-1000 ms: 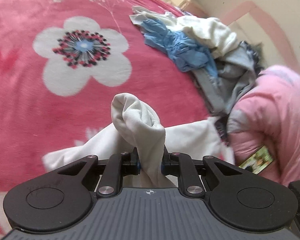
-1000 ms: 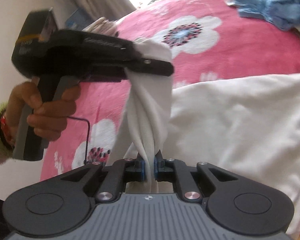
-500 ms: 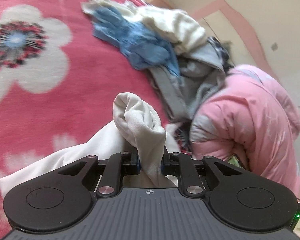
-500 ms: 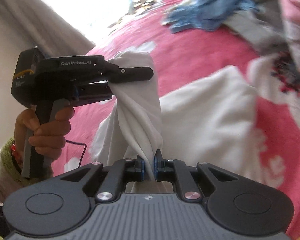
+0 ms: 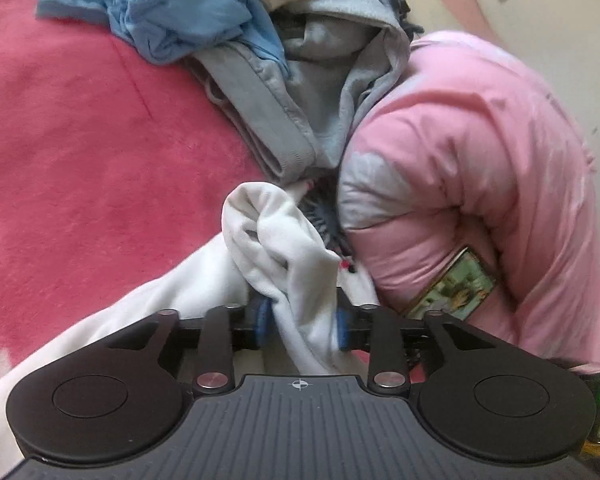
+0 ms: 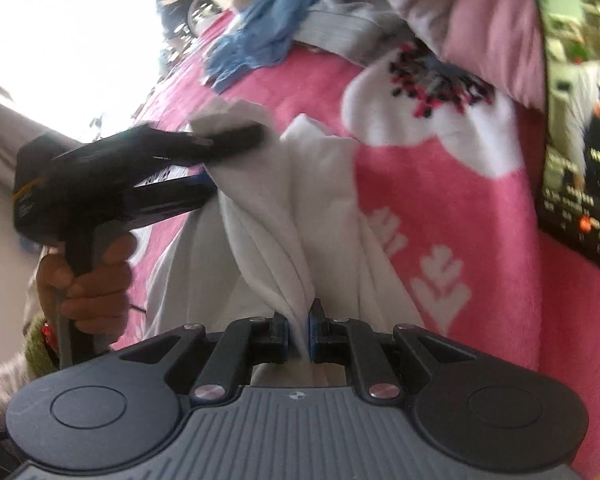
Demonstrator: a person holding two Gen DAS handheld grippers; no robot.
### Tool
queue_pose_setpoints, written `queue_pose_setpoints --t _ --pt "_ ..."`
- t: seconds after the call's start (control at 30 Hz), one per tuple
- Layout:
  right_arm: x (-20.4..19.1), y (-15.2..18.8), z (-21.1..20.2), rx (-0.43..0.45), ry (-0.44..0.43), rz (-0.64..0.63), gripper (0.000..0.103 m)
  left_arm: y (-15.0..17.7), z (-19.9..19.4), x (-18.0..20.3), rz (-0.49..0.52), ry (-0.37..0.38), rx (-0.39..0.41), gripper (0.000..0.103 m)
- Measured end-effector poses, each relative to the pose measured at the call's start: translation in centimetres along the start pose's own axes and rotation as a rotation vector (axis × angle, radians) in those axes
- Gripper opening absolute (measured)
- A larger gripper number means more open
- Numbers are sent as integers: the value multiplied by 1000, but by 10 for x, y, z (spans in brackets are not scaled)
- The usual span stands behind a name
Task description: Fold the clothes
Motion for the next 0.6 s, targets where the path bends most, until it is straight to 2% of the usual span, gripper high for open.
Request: queue_pose_setpoints --t 0.1,0.17,0.2,0.27,0.3,0.37,0.53,0.6 --pt "3 1 1 -7 6 10 11 -9 -18 -2 -52 126 42 39" --pt "4 1 2 -19 15 16 12 -15 -38 -7 -52 164 94 40" --pt "6 1 3 -31 15 25 13 -15 -46 -9 -40 163 111 40" --pt "11 0 2 -46 24 51 22 -8 -61 -12 0 144 116 40" --pt "14 0 0 -51 31 61 22 -3 -64 -13 17 130 105 40" --pt "19 2 -4 -55 45 79 31 10 -66 -10 61 120 71 40" --pt "25 14 -10 -94 -2 165 34 39 -61 1 143 123 -8 40" --pt "23 21 -12 -110 -28 186 39 44 -57 6 172 132 -20 40"
Point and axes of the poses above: each gripper's, at about its wrist camera, not at the fingertips, and z roughly the way its jaws point, x to its right, y to its underside, the point moved 9 cm from there along z, roughly the way its jaws point, and after that the axes turned 7 degrees about y, right-handed, at the moved point
